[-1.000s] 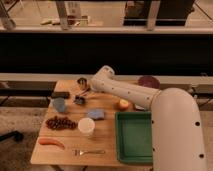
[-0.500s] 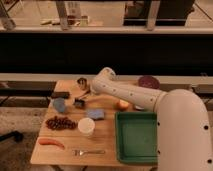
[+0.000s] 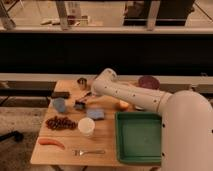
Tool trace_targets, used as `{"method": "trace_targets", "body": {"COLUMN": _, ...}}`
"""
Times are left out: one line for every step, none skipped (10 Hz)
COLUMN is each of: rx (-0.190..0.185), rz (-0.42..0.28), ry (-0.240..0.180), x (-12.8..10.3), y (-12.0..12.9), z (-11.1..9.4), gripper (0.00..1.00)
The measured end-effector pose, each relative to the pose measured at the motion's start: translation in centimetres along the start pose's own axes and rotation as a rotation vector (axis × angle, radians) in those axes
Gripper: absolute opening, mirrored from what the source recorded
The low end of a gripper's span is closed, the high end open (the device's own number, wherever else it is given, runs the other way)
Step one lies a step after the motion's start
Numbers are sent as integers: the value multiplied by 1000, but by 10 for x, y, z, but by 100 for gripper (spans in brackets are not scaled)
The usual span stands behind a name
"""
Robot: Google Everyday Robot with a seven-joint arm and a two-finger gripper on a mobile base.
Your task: Wipe table surface with brush
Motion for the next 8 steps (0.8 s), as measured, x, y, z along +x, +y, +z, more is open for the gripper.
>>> {"method": "trace_targets", "body": {"rx": 3, "rz": 8, "ry": 8, "x": 5, "y": -1, "z": -1, "gripper": 5}}
{"method": "trace_targets", "body": {"rx": 10, "rz": 25, "ry": 24, "x": 16, "y": -2, "z": -3, "gripper": 5}}
{"method": "trace_targets", "body": {"rx": 19, "rz": 40, "ry": 39, "x": 27, "y": -4, "z": -6, "gripper": 5}}
{"method": "trace_targets", "body": {"rx": 27, "rz": 56, "ry": 52, "x": 36, "y": -5, "z": -9, "gripper": 5}}
{"method": "trace_targets", "body": {"rx": 38, "rz": 79, "ry": 71, "x": 50, "y": -7, "z": -12, "gripper": 5}}
{"method": "trace_targets", "body": {"rx": 44, "rz": 93, "ry": 81, "x": 58, "y": -7, "z": -14, "gripper": 5}}
{"method": "trace_targets", "body": {"rx": 50, "rz": 108, "ry": 92, "x": 66, "y": -7, "z": -16, "gripper": 5}}
{"method": "trace_targets", "body": {"rx": 59, "rz": 128, "ry": 106, "x": 77, "y": -6, "z": -19, "gripper": 5}}
